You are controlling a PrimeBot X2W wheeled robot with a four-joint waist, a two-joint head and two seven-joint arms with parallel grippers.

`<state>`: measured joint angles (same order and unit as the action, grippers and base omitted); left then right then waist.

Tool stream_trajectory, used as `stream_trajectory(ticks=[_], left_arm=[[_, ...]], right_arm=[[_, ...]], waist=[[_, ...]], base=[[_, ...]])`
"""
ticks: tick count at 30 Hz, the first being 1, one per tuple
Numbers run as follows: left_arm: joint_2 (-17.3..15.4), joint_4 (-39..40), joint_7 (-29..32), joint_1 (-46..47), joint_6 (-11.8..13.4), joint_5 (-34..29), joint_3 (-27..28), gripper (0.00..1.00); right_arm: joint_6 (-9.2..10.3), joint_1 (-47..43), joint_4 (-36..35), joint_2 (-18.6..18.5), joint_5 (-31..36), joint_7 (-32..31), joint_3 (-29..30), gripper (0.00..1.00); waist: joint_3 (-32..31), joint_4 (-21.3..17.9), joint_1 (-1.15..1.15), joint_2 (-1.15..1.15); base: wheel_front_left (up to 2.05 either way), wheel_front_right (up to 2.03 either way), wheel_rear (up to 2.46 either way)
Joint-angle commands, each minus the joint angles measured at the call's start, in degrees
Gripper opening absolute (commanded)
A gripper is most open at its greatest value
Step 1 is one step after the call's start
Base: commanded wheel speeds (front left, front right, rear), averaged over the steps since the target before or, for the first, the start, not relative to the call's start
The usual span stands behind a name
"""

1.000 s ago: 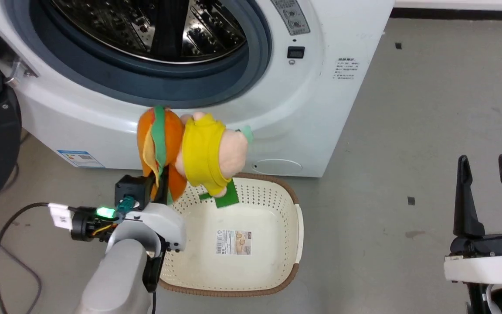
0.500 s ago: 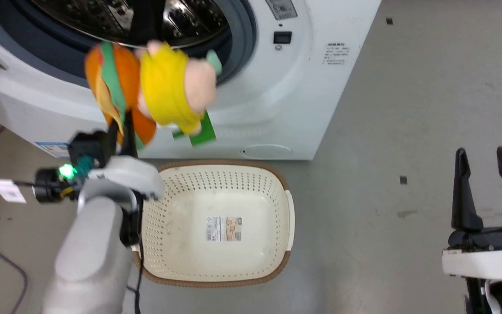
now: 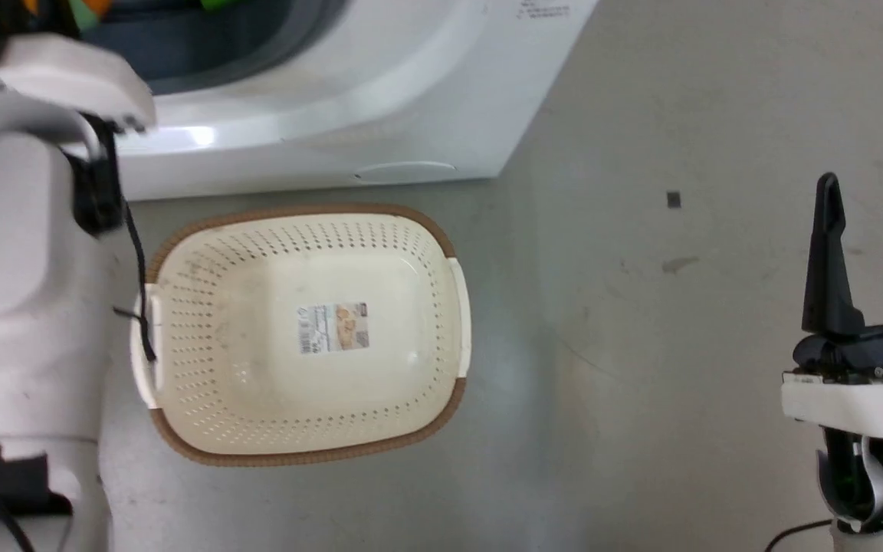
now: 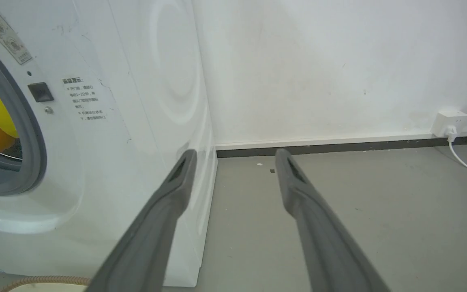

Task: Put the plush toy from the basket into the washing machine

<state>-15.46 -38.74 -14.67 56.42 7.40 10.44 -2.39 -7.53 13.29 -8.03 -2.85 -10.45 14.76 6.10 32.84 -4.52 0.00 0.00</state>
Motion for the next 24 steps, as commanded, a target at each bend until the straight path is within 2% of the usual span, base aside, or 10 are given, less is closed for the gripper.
stream_trajectory(ticks=[1, 13, 20, 21, 22, 23, 24], left_arm=[[-0.73, -0.67, -0.32, 2.55, 0.0, -0.44, 0.28, 0.0], [-5.9, -8.86, -0.32, 18.45, 0.35, -0.53, 2.75, 0.0], [-5.6, -12.66, -0.32, 23.35, 0.14, -0.87, 2.28, 0.0], [-5.53, -13.04, -0.32, 23.77, 0.19, -0.98, 2.16, 0.24], [-5.41, -13.47, -0.33, 24.08, 0.51, -0.92, 2.28, 0.87], [-5.33, -13.83, -0.33, 24.23, 0.63, -0.99, 2.22, 1.0], [-5.18, -14.16, -0.33, 24.23, 0.39, -1.04, 2.05, 1.0]], right_arm=[[0.04, 1.2, -0.41, -0.03, -0.47, 0.24, -0.17, 1.0], [0.04, 3.39, -1.8, -0.03, -2.27, 0.24, -0.65, 1.0], [0.04, 4.03, -1.87, -0.03, -2.02, 0.24, -0.34, 1.0], [0.04, 4.16, -1.87, -0.03, -2.05, 0.24, -0.33, 1.0], [0.04, 4.3, -1.9, -0.03, -2.06, 0.24, -0.32, 1.0], [0.04, 4.41, -1.92, -0.03, -2.05, 0.24, -0.32, 1.0], [0.04, 4.51, -1.92, -0.03, -1.99, 0.24, -0.4, 1.0]], waist=[[2.91, -2.47, 0.0, 0.0], [9.21, -6.29, 0.0, 0.0], [10.73, -5.89, 0.0, 0.0], [10.79, -5.79, 0.0, 0.0], [10.8, -5.67, 0.0, 0.0], [10.76, -5.55, 0.0, 0.0], [10.61, -5.42, 0.0, 0.0]], base=[[0.0, 0.0, 0.0], [0.0, 0.0, 0.0], [0.0, 0.0, 0.0], [0.0, 0.0, 0.0], [0.0, 0.0, 0.0], [0.0, 0.0, 0.0], [0.0, 0.0, 0.0]])
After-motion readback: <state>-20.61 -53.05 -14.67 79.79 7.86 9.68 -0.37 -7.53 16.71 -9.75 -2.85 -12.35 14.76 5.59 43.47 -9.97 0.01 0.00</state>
